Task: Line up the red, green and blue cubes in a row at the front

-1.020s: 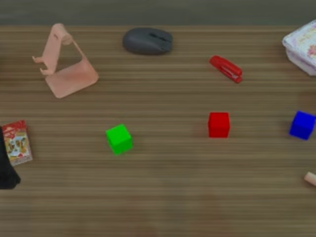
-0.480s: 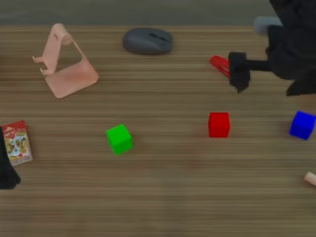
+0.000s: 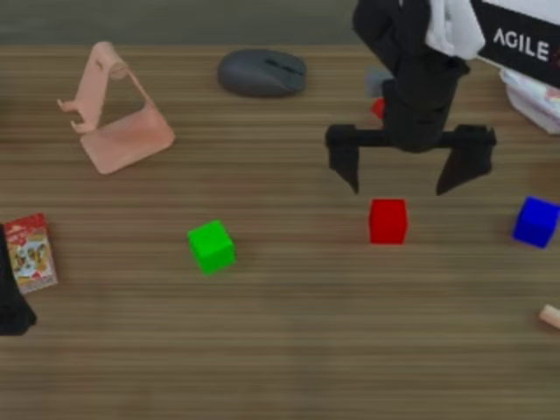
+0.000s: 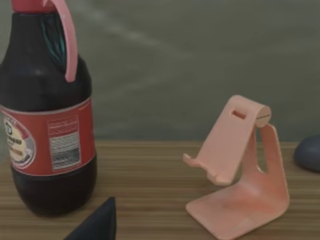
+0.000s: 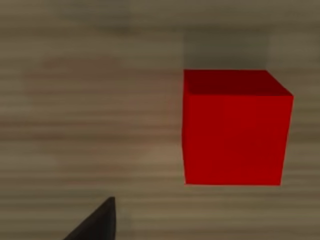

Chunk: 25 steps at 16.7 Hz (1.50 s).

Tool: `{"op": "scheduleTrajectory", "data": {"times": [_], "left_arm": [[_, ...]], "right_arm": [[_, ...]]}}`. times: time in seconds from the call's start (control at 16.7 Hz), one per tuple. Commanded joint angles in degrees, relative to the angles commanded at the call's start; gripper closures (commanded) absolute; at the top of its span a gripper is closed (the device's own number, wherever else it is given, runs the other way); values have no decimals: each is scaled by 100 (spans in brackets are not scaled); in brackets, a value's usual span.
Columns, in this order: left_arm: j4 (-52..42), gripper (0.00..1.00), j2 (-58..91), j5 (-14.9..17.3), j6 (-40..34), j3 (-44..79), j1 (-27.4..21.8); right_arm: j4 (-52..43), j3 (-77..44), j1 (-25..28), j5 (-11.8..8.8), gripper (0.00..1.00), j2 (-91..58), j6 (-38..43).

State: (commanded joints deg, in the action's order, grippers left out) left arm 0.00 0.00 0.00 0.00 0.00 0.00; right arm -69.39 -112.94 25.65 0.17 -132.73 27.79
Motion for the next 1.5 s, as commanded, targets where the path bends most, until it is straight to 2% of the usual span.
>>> {"op": "scheduleTrajectory", "data": {"times": [0.48, 0.96, 1.26, 1.5], "left_arm": [[0, 0, 0, 0, 0, 0, 0], [0, 0, 0, 0, 0, 0, 0], [0, 0, 0, 0, 0, 0, 0], [0, 0, 0, 0, 0, 0, 0]], "right_arm": [[-54, -171, 10, 6, 0, -196, 36], [1449, 783, 41, 15, 0, -720, 53], [1565, 870, 45, 16, 0, -777, 57], [1565, 870, 45, 16, 30, -777, 57]]}}
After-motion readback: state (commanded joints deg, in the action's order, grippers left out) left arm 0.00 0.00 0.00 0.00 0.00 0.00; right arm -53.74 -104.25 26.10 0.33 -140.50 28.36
